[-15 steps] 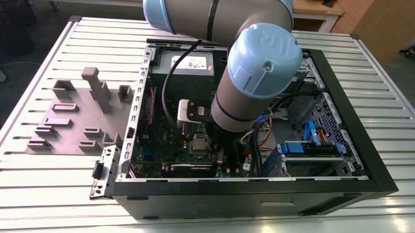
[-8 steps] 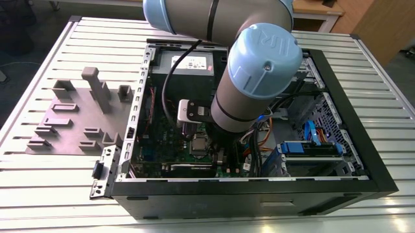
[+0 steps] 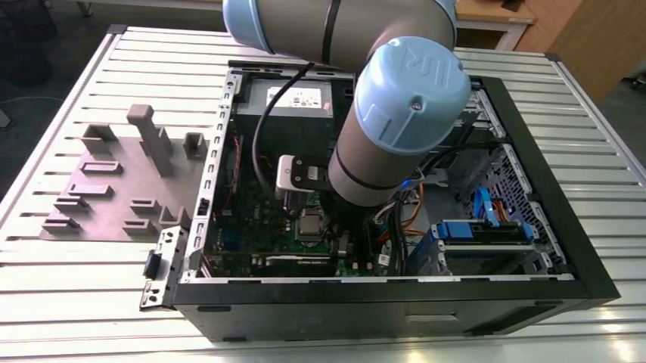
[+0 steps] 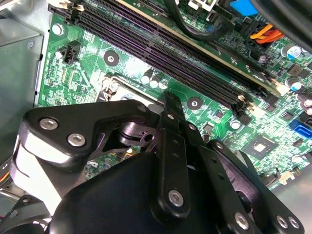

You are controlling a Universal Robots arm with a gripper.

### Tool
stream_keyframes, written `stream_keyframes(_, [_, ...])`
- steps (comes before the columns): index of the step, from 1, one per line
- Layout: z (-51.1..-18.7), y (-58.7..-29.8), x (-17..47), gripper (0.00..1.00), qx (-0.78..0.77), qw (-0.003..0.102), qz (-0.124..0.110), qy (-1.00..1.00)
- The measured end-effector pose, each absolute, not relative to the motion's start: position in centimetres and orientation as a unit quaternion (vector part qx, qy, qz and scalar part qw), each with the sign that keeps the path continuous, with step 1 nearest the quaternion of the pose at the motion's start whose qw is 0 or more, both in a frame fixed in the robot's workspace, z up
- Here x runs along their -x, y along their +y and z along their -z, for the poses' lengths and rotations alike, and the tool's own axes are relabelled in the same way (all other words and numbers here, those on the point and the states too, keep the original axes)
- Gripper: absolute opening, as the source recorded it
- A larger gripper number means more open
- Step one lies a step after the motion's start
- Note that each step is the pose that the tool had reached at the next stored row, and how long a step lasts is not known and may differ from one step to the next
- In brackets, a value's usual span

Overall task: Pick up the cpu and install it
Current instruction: 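Install the first cpu locking lever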

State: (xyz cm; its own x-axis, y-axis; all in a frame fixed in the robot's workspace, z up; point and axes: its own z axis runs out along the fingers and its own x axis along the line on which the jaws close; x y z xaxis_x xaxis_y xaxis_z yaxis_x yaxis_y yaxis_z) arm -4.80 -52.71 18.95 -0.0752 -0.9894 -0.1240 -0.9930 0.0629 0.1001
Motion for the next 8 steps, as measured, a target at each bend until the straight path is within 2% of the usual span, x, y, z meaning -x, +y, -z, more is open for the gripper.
stream_keyframes(8, [-18.94, -52.71, 4.53, 0.11, 0.68, 0.011, -0.079, 0.729])
